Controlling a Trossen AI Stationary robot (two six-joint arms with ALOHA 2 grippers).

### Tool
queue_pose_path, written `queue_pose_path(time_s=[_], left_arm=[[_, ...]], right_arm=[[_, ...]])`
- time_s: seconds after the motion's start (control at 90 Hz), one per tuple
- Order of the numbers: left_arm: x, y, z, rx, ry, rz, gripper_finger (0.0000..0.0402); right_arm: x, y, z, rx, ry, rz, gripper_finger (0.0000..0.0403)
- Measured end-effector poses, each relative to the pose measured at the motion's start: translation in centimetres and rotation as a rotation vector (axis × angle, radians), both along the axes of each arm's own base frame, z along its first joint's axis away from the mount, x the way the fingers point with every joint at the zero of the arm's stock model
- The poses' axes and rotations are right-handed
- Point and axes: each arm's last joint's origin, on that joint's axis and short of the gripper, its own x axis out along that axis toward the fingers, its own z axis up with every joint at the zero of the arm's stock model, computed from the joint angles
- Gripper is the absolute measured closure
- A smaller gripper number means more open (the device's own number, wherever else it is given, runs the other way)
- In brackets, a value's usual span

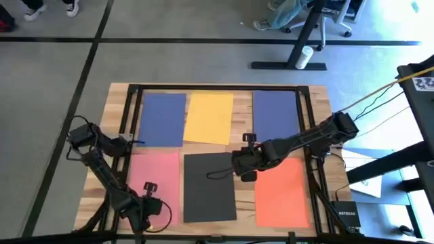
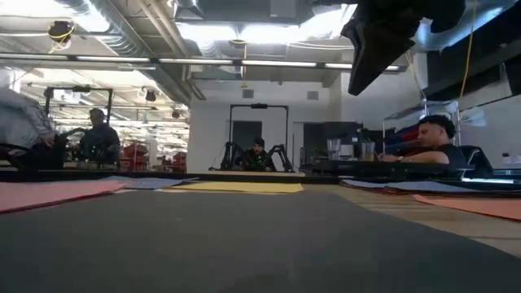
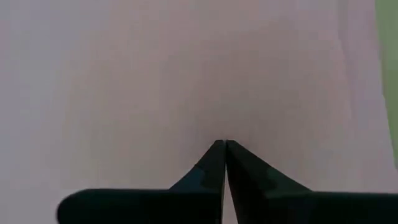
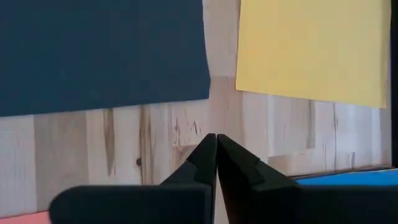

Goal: Organize paper
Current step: Stack the pink paper on top of the other pink paper

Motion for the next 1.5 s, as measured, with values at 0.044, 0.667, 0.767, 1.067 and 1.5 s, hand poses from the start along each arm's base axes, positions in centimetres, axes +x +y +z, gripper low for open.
queue_pose_path(time_s=[0.044, 0.667, 0.767, 1.067, 1.5], left_arm=[[-0.2, 0.1, 0.0, 0.008, 0.025, -0.025, 0.0401], [1.6, 2.3, 2.3, 0.014, -0.057, 0.030, 0.0401], [2.6, 3.0, 2.4, 0.067, -0.123, 0.038, 0.0401], [4.5, 3.9, 0.2, 0.033, -0.167, 0.028, 0.0401], [2.3, 2.1, 0.3, -0.049, -0.057, -0.090, 0.0401]], right_arm=[[0.0, 0.0, 0.0, 0.000, 0.000, 0.000, 0.0403], [0.3, 0.1, 0.1, 0.009, -0.031, -0.001, 0.0403], [0.3, 0.1, 0.1, 0.009, -0.031, -0.001, 0.0403], [0.1, 0.1, 0.0, 0.004, -0.016, 0.000, 0.0403], [0.1, 0.0, 0.0, 0.002, -0.007, 0.000, 0.0403]])
